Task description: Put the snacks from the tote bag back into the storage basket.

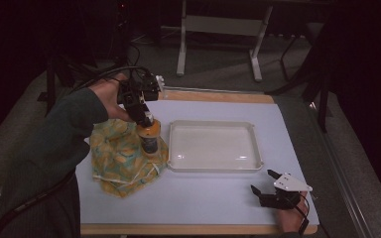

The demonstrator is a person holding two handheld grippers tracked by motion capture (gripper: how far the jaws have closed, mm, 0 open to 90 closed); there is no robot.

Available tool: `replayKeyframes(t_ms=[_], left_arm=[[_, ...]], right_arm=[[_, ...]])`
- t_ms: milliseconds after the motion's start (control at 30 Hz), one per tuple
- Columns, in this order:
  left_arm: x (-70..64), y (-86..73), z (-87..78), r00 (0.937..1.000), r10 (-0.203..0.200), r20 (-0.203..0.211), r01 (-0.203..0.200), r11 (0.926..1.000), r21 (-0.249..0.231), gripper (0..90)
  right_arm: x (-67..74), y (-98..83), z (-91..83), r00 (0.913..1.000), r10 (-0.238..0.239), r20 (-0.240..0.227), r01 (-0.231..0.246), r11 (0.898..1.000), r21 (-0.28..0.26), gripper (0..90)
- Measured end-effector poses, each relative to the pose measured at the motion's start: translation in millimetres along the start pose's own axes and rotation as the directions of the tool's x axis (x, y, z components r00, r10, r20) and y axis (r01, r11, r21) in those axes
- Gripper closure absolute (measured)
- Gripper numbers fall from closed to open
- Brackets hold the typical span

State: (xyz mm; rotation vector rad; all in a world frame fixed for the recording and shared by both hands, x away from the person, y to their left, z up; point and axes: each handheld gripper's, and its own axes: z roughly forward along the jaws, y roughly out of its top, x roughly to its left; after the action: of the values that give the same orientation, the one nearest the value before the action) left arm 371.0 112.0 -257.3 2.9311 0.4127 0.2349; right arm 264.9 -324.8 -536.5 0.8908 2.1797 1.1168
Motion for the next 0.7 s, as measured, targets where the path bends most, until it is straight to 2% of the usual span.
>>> replayKeyframes(t_ms=[233,600,700], left_arm=[[-2.8,14.4,0.5,0.9996,0.027,0.005,-0.027,0.9996,-0.011,58.8],[-6.6,36.6,3.1,0.9987,0.047,0.021,-0.047,0.9986,-0.024,58.8],[-8.8,41.5,4.3,0.9982,0.057,0.017,-0.057,0.9982,-0.016,58.8]], right_arm=[[0.1,-0.2,-0.7,1.0,0.002,-0.002,-0.002,1.0,-0.005,15.0],[0.0,-0.6,-1.6,1.0,0.003,-0.001,-0.003,1.0,-0.015,15.0],[-0.1,-0.5,-1.3,1.0,0.003,0.0,-0.003,1.0,-0.011,15.0]])
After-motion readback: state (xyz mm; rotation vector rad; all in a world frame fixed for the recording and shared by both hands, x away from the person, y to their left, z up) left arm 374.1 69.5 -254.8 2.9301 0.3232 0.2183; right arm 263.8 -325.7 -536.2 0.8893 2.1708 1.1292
